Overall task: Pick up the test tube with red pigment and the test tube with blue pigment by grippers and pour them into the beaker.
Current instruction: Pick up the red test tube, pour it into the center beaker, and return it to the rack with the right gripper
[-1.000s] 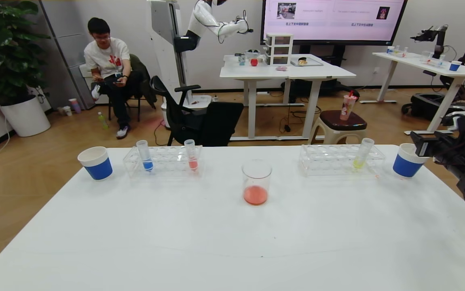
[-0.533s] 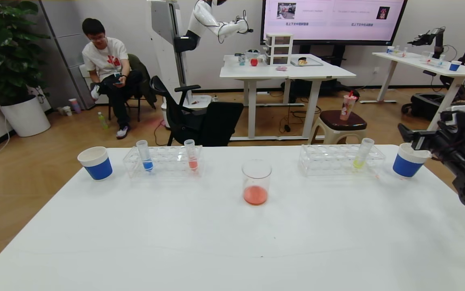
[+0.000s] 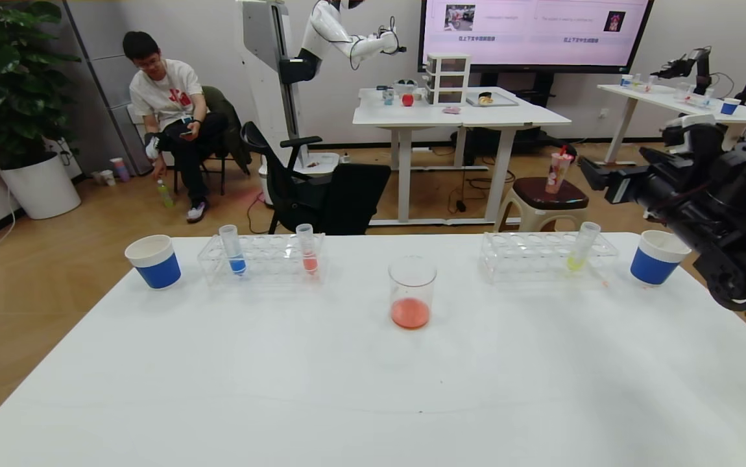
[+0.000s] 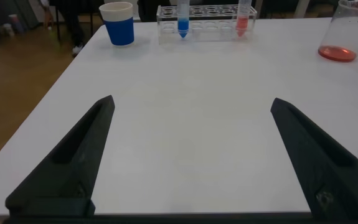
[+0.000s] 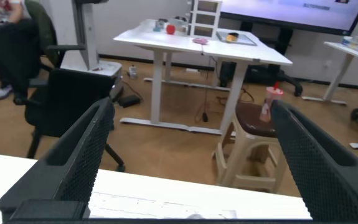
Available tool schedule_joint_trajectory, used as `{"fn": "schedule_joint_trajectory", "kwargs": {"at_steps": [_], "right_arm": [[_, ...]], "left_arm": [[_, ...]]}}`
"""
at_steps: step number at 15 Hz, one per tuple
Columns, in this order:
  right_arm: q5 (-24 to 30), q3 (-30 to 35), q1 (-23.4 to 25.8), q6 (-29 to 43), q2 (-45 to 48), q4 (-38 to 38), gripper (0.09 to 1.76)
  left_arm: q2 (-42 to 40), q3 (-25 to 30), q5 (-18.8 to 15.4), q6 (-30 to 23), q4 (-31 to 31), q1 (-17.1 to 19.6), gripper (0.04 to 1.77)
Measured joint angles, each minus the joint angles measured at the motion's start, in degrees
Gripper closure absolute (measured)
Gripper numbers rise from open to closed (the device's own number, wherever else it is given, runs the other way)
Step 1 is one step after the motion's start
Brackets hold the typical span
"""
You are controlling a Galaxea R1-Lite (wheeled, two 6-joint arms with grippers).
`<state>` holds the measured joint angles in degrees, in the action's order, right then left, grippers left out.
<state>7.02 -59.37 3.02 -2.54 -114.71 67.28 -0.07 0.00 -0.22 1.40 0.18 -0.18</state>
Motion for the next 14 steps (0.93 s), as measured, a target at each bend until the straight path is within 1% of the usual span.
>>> {"fn": "schedule_joint_trajectory", "kwargs": {"at_steps": [2,6,9,11,12,14], "right_arm": [[-0.99,2.78,-2.23,0.09,3.41,0.05,0.11],[-1.27,9.73,-2.84,0.04,14.71,0.09,0.11],[-1.38,16.87,-2.12,-0.02,27.95,-0.39,0.11],[-1.32,22.69,-1.55,-0.13,39.0,-1.66,0.11],[-1.13,25.38,-1.46,-0.18,44.73,-2.95,0.11],[-0.44,30.51,-1.46,-0.22,56.67,-8.35,0.11]], "left_arm": [[0.0,0.0,0.0,-0.02,-0.02,0.0,0.06],[0.0,0.0,0.01,-0.02,0.0,-0.02,0.06],[0.0,0.0,0.0,-0.02,0.0,0.0,0.06],[0.0,0.0,-0.02,0.0,0.0,-0.02,0.06],[0.0,0.0,-0.02,0.0,0.0,-0.02,0.06],[0.0,0.0,-0.02,0.0,0.0,-0.02,0.06]]}}
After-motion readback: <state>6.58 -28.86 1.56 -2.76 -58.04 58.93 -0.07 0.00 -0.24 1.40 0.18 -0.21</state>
